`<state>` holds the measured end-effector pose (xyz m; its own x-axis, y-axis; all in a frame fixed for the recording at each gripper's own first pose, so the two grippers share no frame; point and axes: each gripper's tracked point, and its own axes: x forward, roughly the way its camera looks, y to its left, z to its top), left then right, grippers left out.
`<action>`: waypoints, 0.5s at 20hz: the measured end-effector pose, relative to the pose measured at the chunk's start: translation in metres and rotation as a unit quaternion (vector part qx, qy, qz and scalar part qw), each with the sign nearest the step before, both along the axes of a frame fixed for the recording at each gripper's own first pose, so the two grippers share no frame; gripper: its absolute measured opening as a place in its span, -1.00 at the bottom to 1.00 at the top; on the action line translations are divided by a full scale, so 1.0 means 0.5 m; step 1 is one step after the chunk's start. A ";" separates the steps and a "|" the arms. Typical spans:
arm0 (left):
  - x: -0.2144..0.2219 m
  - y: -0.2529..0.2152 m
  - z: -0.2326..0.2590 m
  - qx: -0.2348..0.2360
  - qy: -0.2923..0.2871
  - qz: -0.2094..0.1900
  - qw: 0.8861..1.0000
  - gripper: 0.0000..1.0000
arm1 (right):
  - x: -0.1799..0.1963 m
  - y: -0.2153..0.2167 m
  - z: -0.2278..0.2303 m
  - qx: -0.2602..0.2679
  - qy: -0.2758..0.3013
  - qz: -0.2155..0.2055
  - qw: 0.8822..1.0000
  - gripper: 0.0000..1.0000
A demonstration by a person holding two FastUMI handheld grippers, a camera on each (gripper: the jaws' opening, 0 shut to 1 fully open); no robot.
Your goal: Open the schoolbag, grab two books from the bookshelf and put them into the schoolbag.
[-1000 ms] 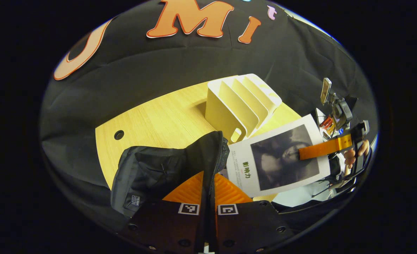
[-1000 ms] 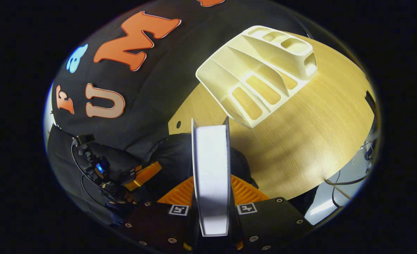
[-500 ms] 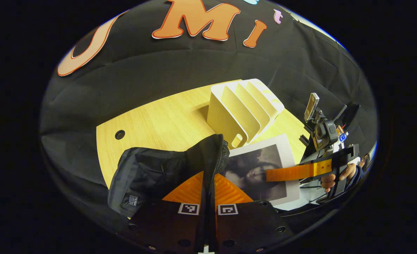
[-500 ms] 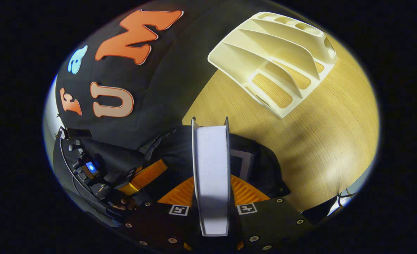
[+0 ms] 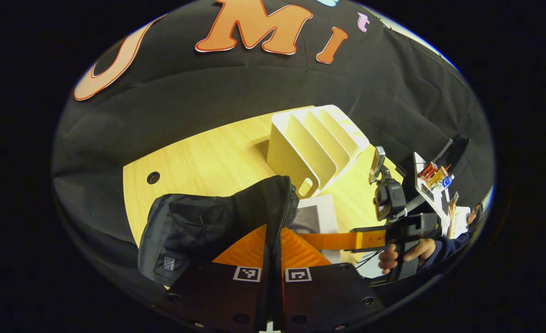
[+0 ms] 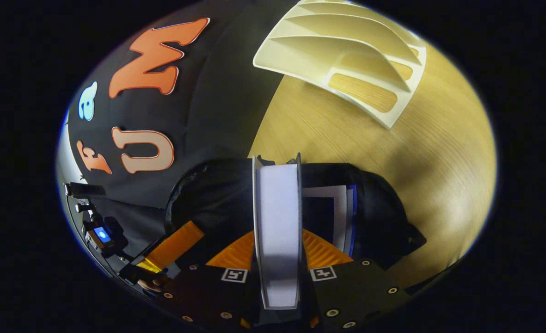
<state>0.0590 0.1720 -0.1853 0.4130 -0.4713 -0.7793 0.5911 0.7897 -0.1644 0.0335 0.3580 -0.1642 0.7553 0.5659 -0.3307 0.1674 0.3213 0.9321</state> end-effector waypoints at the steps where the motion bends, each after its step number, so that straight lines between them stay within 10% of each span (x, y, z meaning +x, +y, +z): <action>1: 0.000 -0.004 -0.003 0.002 0.000 -0.003 1.000 -0.89 | 0.006 0.014 -0.006 0.010 0.002 0.000 1.000 -0.31; 10: 0.005 -0.013 -0.013 0.001 0.001 -0.038 0.999 -0.89 | 0.007 0.082 -0.037 0.012 -0.004 0.067 0.998 -0.31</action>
<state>0.0615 0.1657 -0.1918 0.3733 -0.4993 -0.7819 0.6496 0.7424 -0.1639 0.0370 0.3988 -0.1828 0.6751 0.6694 -0.3099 0.1167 0.3179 0.9409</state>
